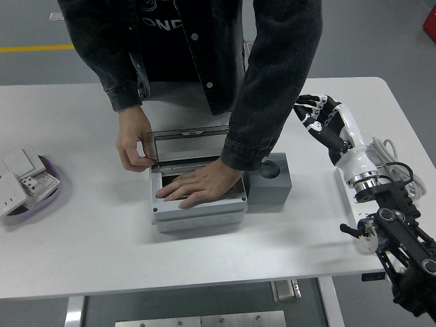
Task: Pick up the cylinder from the cube,place it in the box,flap close box
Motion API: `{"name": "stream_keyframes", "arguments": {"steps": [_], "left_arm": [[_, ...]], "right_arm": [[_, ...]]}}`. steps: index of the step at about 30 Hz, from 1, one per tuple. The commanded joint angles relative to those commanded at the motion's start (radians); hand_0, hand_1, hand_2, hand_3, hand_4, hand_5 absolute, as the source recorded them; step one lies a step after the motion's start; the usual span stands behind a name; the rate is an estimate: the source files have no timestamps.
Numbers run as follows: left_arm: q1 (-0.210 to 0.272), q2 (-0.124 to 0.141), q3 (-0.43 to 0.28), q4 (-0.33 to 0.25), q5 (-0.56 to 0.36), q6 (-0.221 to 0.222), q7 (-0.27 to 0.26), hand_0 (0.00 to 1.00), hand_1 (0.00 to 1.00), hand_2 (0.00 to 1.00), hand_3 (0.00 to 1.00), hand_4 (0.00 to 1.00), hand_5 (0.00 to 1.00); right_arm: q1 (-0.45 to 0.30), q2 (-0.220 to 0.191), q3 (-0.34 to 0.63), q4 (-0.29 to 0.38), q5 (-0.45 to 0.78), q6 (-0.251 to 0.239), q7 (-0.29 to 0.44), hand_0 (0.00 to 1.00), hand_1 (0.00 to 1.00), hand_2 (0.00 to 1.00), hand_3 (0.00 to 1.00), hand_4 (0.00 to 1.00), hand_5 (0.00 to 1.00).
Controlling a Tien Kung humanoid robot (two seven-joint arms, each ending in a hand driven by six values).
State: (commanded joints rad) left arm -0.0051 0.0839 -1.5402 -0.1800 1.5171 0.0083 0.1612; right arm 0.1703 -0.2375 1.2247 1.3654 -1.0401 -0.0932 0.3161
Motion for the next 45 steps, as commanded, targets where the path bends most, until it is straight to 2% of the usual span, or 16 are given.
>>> {"name": "stream_keyframes", "arguments": {"steps": [19,45], "left_arm": [[0.000,-0.004,0.000,0.000,0.000,0.001,0.000,0.589,0.610,0.607,0.627,0.645,0.173],[-0.002,-0.004,0.005,0.000,-0.002,-0.001,-0.001,0.590,0.611,0.607,0.627,0.645,0.172]], "right_arm": [[-0.009,0.002,0.035,-0.010,-0.006,-0.024,0.013,0.735,0.649,0.640,0.583,0.841,0.301],[-0.015,0.012,0.048,-0.013,-0.007,-0.025,0.017,0.735,0.642,0.638,0.599,0.827,0.294]]}}
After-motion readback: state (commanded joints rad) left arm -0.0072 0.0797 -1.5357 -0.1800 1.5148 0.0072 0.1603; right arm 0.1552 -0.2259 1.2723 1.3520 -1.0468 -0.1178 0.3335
